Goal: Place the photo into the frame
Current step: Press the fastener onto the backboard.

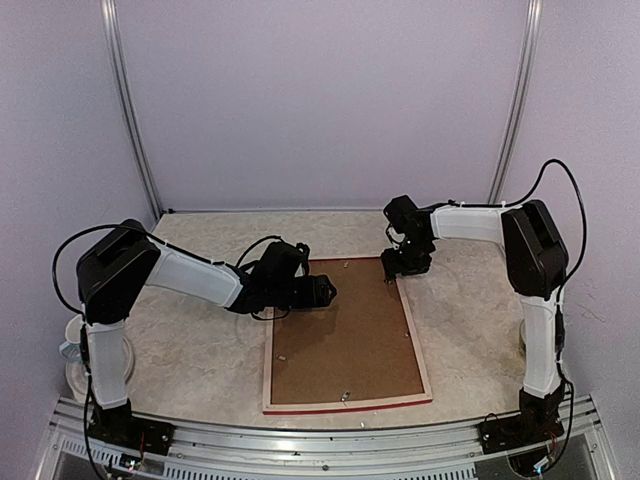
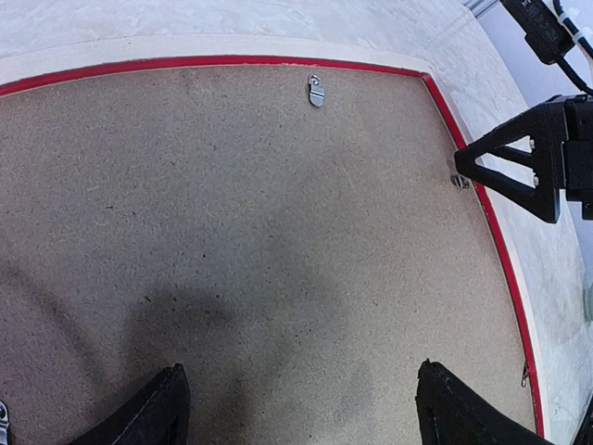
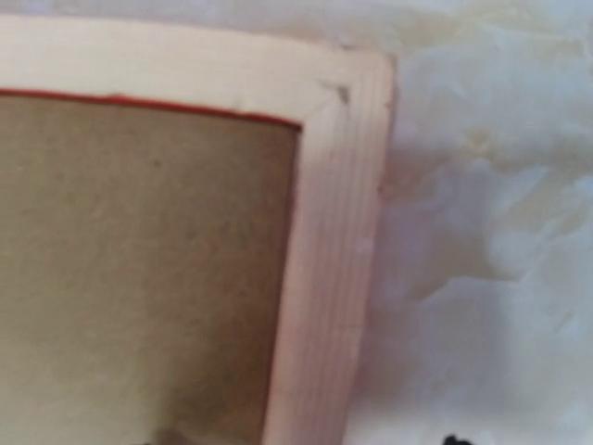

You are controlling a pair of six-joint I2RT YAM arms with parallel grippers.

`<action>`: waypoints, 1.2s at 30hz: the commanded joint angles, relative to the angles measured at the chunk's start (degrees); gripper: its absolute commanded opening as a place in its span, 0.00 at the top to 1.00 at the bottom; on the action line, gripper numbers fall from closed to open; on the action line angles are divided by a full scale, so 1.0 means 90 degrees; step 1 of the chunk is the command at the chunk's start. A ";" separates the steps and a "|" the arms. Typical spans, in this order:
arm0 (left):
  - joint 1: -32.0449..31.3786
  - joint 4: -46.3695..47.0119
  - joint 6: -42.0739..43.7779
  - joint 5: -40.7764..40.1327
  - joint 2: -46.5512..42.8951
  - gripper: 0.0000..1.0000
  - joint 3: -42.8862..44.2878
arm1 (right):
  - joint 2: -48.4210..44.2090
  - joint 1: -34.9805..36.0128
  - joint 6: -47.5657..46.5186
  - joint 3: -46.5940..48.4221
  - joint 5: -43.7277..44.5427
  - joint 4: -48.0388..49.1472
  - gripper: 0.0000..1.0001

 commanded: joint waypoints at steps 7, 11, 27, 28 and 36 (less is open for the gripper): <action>-0.0007 -0.0270 -0.0059 0.0010 -0.0069 0.16 -0.0198 | -0.0386 -0.0033 0.0012 -0.0119 -0.0443 0.0129 0.31; -0.0007 -0.0272 -0.0049 0.0001 -0.0087 0.16 -0.0233 | -0.0354 -0.0021 -0.0222 -0.0222 -0.0493 0.0034 0.31; -0.0027 -0.0201 -0.0107 0.0088 -0.0011 0.16 -0.0217 | -0.0225 -0.0015 -0.0477 -0.0441 -0.0134 -0.0055 0.33; -0.0024 -0.0201 -0.0107 0.0088 -0.0004 0.16 -0.0217 | -0.0188 -0.0019 -0.0460 -0.0409 -0.0129 -0.0049 0.34; -0.0027 -0.0221 -0.0107 0.0088 -0.0019 0.16 -0.0200 | 0.0042 -0.0021 -0.0414 -0.0131 -0.0054 -0.0099 0.35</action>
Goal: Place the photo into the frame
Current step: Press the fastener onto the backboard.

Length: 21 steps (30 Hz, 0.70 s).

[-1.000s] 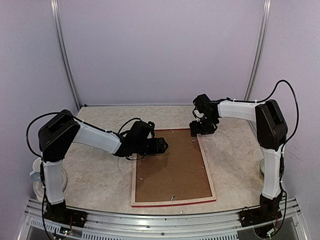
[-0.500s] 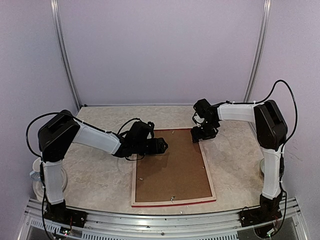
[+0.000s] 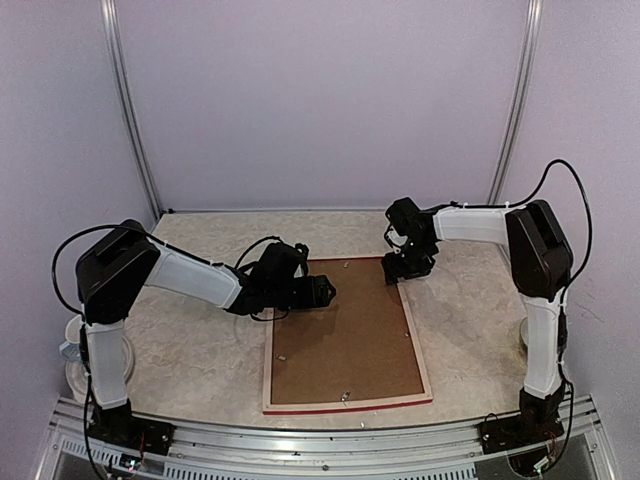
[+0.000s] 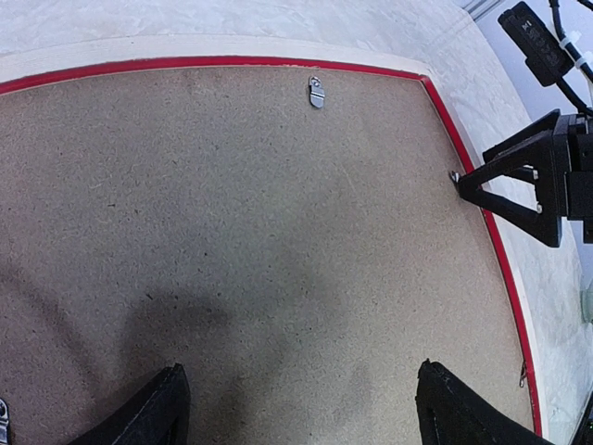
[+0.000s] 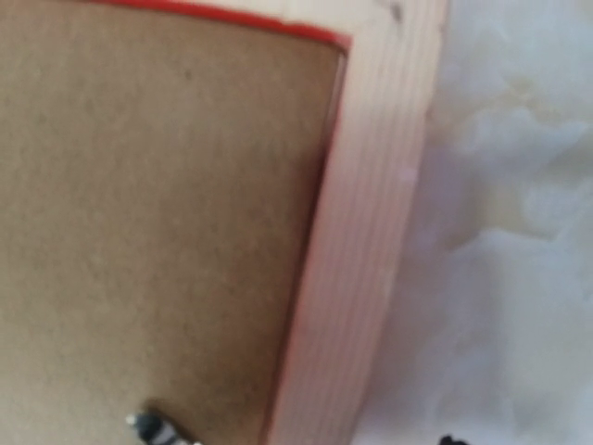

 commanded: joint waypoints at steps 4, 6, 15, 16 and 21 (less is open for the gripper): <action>-0.0027 -0.0369 -0.0054 0.0078 0.0001 0.16 -0.0088 | 0.0312 -0.0015 0.0039 0.0251 0.0203 -0.0070 0.36; -0.0026 -0.0376 -0.0044 0.0078 0.0001 0.16 -0.0068 | 0.0347 -0.0020 0.0047 0.0272 0.0228 -0.0082 0.36; -0.0009 -0.0430 -0.0013 0.0052 -0.0018 0.16 -0.0043 | 0.0371 -0.0055 0.0083 0.0220 0.0193 -0.0064 0.40; -0.0007 -0.0430 -0.0012 0.0049 -0.0019 0.16 -0.0044 | 0.0367 -0.0065 0.0095 0.0196 0.0149 -0.0042 0.41; -0.0007 -0.0430 -0.0005 0.0039 -0.0026 0.16 -0.0078 | 0.0292 -0.0151 0.0197 -0.0021 -0.0161 0.0113 0.43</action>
